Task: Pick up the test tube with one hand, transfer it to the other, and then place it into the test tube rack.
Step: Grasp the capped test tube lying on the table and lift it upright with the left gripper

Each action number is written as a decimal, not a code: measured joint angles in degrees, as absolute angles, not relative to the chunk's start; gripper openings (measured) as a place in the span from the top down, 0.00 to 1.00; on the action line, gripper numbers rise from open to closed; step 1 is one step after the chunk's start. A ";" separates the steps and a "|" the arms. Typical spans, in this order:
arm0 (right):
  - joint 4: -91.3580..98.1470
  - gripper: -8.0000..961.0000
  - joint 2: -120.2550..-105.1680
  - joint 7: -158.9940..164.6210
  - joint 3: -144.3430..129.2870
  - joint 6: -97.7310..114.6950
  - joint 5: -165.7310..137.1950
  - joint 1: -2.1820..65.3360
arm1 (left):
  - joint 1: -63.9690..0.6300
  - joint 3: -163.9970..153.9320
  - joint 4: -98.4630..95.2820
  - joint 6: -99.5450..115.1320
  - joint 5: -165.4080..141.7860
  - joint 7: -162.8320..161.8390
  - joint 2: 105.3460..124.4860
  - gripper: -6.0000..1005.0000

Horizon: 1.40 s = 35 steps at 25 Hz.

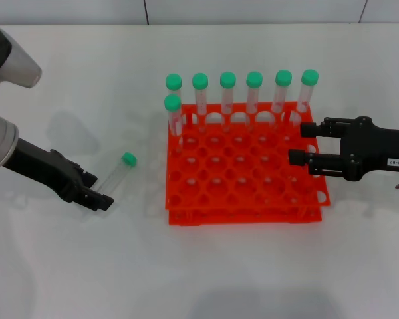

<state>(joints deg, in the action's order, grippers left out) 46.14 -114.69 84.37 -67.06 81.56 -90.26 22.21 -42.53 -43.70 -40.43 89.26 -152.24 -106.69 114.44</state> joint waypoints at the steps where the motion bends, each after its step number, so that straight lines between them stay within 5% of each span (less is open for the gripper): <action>1: 46.14 0.32 -114.69 84.37 -67.06 81.56 -90.26 22.21 | -42.59 -43.90 -40.42 89.26 -152.27 -106.72 114.44 0.32; 35: 46.14 0.32 -114.70 84.19 -67.06 80.87 -90.25 22.27 | -43.53 -44.73 -39.32 89.76 -153.55 -106.96 114.06 0.51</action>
